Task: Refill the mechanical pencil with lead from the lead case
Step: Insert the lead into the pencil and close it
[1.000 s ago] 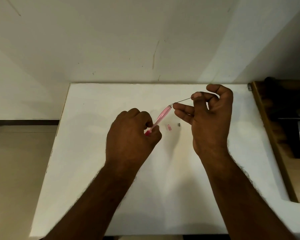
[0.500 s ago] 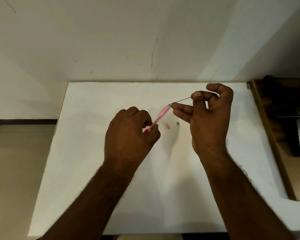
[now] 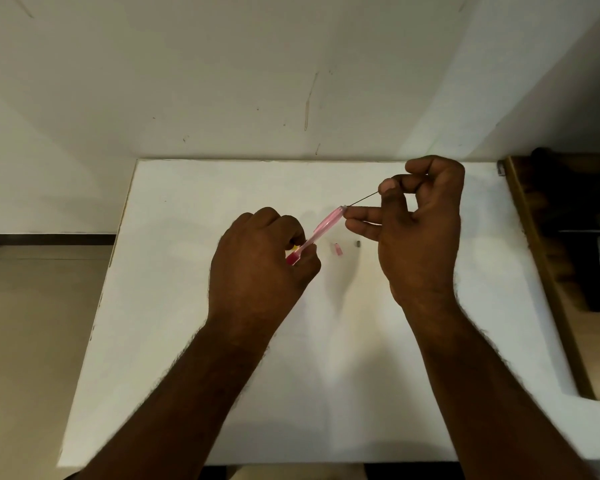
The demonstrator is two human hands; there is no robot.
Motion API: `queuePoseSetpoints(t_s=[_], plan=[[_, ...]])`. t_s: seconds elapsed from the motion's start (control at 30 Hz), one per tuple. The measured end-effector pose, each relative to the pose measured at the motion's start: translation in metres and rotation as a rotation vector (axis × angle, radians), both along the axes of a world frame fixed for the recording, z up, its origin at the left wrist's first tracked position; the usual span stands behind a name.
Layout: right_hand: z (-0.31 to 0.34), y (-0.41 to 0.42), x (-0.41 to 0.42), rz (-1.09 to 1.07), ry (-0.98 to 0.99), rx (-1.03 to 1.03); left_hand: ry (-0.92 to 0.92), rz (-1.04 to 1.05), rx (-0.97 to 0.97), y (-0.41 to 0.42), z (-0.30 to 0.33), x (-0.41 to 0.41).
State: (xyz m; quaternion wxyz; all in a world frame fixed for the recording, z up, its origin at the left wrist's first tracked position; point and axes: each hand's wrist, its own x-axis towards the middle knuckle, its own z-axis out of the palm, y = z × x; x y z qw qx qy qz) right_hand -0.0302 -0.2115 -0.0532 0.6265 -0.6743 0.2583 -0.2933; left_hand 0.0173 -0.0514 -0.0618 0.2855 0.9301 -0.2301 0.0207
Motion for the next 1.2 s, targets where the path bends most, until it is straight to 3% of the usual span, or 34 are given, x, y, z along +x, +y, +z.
queuePoseSetpoints(t_s=[0.37, 0.57, 0.67, 0.8, 0.93, 1.07, 1.2], plan=[[-0.001, 0.005, 0.001, 0.153, 0.146, -0.091, -0.013, 0.015, -0.017, 0.002, -0.001, 0.003], [-0.009, -0.003, -0.003, 0.231, 0.2, -0.251, 0.035, 0.036, -0.047, 0.003, -0.001, 0.004], [-0.013, -0.013, -0.006, 0.164, 0.236, -0.332, 0.054, 0.049, -0.094, 0.003, 0.0, 0.004], [-0.023, -0.025, -0.009, 0.059, 0.493, -0.523, 0.061, 0.067, -0.133, 0.003, 0.001, 0.004], [-0.033, -0.019, -0.01, 0.216, 0.744, -0.627, 0.064, 0.067, -0.162, 0.003, 0.001, 0.003], [-0.035, -0.009, -0.008, 0.21, 0.792, -0.777, 0.085, 0.062, -0.202, 0.002, 0.002, 0.002], [-0.035, -0.008, -0.006, 0.187, 0.813, -0.747, 0.096, 0.06, -0.217, 0.002, 0.002, 0.002]])
